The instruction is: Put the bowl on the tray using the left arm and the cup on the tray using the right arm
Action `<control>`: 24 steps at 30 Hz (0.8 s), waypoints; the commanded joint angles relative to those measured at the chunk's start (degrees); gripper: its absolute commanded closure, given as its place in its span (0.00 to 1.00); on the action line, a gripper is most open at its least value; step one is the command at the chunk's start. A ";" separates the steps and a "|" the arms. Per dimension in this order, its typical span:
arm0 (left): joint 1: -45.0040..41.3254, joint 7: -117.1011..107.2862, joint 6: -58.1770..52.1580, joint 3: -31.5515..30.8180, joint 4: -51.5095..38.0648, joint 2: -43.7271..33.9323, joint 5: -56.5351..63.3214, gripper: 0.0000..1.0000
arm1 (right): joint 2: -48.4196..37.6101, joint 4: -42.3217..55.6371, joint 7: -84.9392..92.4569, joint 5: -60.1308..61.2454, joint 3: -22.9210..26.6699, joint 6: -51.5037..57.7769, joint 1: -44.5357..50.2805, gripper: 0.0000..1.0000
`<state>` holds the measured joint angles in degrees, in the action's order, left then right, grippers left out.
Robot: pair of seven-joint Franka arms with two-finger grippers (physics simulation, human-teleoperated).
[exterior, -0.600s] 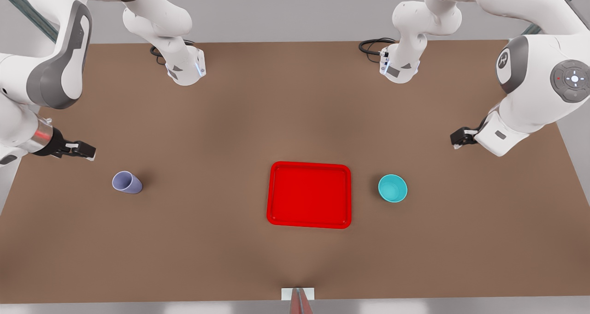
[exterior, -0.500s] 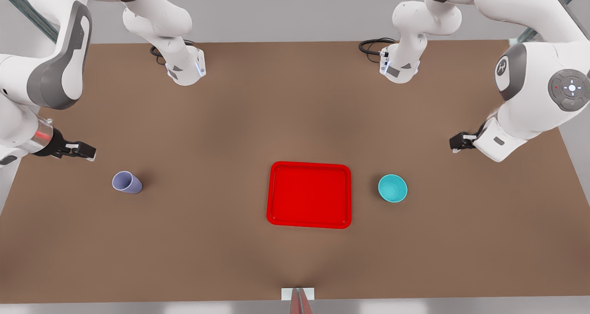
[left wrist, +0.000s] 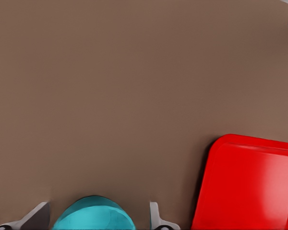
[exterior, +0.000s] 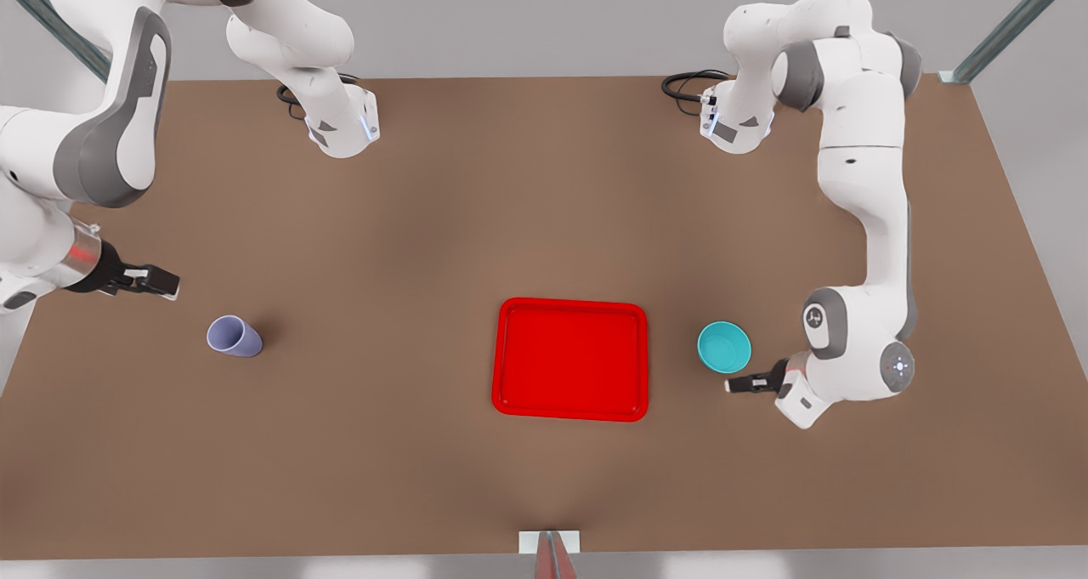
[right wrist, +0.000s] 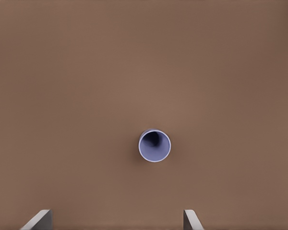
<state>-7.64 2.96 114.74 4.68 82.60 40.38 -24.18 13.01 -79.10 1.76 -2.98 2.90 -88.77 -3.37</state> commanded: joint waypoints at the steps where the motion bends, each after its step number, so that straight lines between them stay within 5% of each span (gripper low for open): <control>1: -0.01 0.29 -0.31 0.07 0.46 -0.65 1.50 0.00 | 0.00 0.00 0.00 0.00 0.00 0.00 0.03 0.00; 9: -1.06 0.47 7.77 0.86 16.98 -8.30 5.02 0.00 | 0.35 0.00 0.09 0.00 0.00 0.00 -0.06 0.00; 24: -1.86 0.47 9.10 0.42 17.25 -2.15 4.31 0.00 | 0.79 0.00 0.09 0.00 0.00 0.00 0.03 0.00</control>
<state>-9.49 3.43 123.84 5.10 99.76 38.53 -19.81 13.80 -79.10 1.77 -2.99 2.82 -88.77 -3.24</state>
